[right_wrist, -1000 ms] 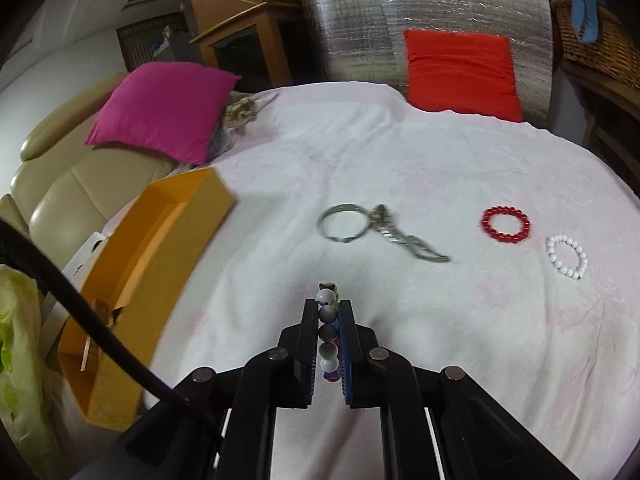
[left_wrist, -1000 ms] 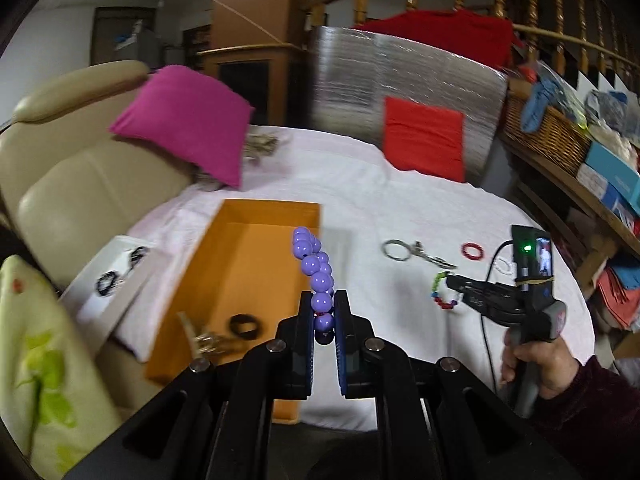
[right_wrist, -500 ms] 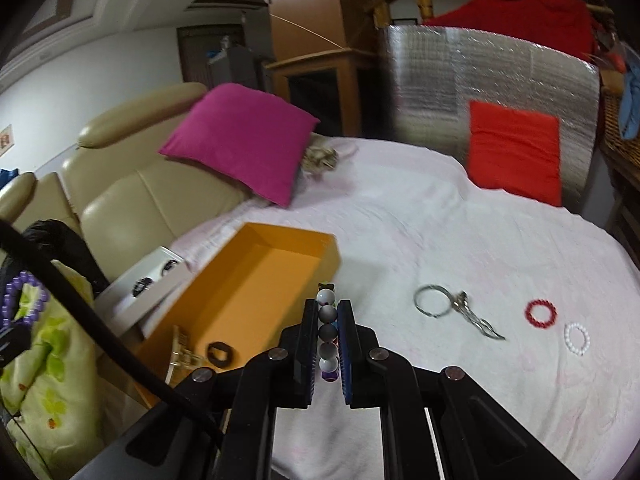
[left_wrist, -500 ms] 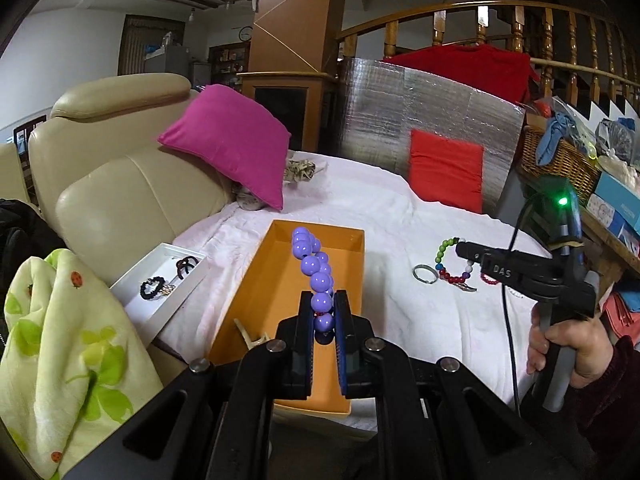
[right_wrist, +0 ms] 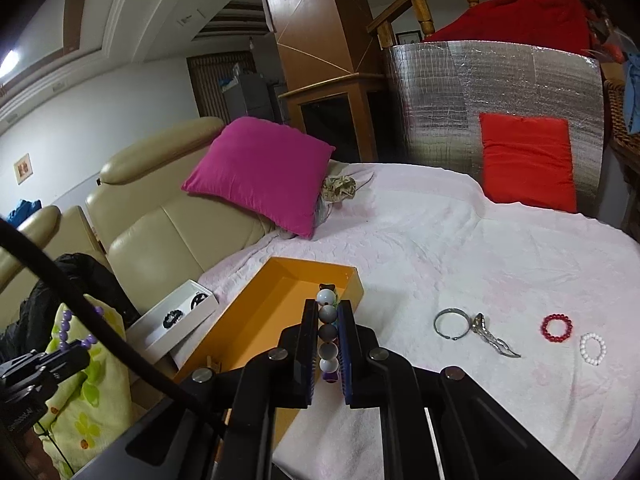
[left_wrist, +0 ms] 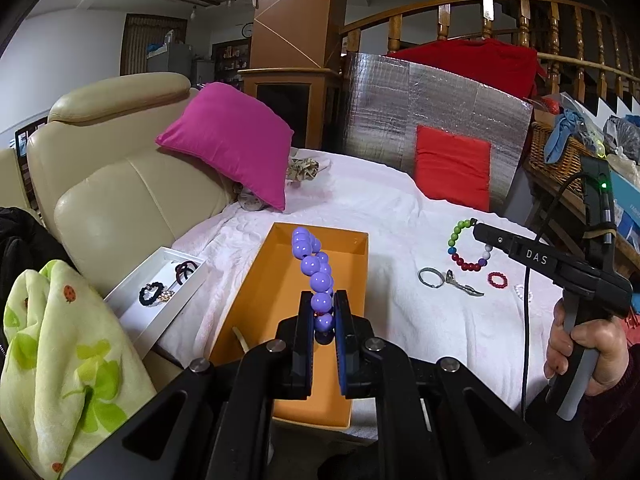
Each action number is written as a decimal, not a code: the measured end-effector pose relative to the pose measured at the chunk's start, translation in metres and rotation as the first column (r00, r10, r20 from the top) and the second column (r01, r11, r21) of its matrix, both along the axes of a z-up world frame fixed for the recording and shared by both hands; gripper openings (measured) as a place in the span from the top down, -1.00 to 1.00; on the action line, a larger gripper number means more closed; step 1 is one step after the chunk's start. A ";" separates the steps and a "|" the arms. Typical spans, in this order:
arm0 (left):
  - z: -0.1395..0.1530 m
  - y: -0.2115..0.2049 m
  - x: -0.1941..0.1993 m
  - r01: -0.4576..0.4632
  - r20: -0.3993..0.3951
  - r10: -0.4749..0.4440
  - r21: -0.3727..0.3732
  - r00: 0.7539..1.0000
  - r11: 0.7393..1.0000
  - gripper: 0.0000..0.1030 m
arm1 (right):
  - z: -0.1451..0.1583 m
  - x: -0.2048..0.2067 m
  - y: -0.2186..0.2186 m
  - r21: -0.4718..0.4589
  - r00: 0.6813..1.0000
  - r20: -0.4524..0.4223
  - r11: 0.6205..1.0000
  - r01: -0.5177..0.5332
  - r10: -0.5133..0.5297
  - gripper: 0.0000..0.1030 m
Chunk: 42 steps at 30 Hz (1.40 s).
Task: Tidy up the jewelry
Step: 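Lift both bracelets and carry them over the orange box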
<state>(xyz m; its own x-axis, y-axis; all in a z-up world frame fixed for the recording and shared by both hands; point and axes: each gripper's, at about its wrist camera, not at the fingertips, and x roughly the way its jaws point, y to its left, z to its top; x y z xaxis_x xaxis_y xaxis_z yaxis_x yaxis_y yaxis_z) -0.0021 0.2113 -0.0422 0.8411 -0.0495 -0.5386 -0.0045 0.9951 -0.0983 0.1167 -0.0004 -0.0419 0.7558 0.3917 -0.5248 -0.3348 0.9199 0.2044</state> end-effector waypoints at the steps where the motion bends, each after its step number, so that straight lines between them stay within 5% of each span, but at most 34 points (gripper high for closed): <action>1: 0.000 0.000 0.004 0.000 -0.005 0.000 -0.001 1.000 1.000 0.81 | -0.001 0.002 0.000 0.003 1.000 -0.003 1.000 -0.002 0.002 0.80; 32: -0.002 -0.082 0.037 0.162 -0.054 -0.160 0.041 0.986 0.986 0.81 | -0.040 0.021 -0.064 0.113 0.991 -0.084 0.987 0.112 -0.103 0.80; 42: -0.012 -0.079 0.047 0.139 -0.101 -0.134 0.040 0.986 0.989 0.81 | -0.045 0.017 -0.077 0.182 0.991 -0.083 0.976 0.117 -0.103 0.80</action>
<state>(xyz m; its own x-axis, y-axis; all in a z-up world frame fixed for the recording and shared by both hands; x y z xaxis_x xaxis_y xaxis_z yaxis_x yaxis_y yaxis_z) 0.0452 0.1326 -0.0547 0.7712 -0.1332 -0.6225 0.1247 0.9905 -0.0574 0.1341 -0.0769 -0.0867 0.7626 0.4041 -0.5051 -0.2115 0.8937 0.3956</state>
